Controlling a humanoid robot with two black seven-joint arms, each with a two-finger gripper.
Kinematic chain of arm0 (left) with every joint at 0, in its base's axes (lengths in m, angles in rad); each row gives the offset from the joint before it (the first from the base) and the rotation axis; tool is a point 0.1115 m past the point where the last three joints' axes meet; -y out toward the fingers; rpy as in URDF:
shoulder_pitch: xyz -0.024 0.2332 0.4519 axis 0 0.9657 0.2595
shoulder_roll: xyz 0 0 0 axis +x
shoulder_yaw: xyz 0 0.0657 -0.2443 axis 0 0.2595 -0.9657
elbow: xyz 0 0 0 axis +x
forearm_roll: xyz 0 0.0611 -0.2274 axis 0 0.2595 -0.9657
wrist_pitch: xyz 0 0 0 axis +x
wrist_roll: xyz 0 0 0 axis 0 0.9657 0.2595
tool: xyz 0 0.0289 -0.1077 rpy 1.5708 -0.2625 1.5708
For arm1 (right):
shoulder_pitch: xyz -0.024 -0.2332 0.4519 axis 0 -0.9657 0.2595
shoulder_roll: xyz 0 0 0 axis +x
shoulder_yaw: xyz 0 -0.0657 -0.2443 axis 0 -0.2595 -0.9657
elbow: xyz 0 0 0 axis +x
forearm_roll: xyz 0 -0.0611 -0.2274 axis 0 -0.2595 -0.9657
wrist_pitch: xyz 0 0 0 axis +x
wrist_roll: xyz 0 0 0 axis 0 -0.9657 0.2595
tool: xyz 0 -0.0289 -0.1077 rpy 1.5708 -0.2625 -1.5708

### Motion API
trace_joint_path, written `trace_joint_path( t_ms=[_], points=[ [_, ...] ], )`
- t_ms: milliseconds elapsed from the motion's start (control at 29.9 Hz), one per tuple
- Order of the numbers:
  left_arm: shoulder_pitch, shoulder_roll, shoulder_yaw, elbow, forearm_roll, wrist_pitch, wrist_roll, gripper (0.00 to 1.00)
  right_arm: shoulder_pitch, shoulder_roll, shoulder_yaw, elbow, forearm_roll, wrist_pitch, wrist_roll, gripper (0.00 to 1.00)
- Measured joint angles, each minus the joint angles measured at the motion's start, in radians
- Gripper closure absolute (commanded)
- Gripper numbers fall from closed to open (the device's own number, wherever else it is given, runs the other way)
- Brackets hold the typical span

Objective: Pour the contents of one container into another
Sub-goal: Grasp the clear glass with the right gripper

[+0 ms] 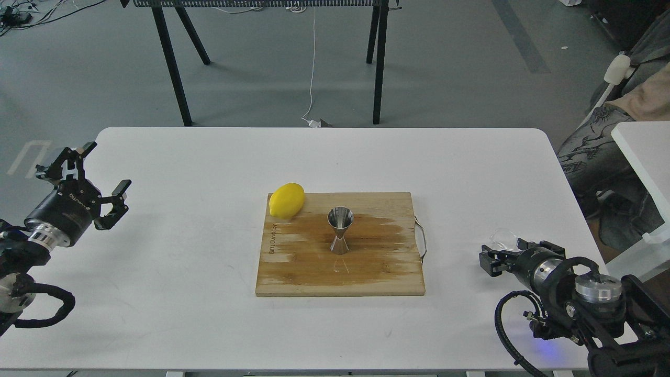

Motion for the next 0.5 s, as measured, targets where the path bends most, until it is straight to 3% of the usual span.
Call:
trace_joint_path(
  t_ms=[501],
  points=[
    [0.0,-0.002,0.0,0.002,0.0,0.0,0.0,0.01,0.021,0.014,0.001,0.0,0.0,0.0,0.009,0.28]
  ],
)
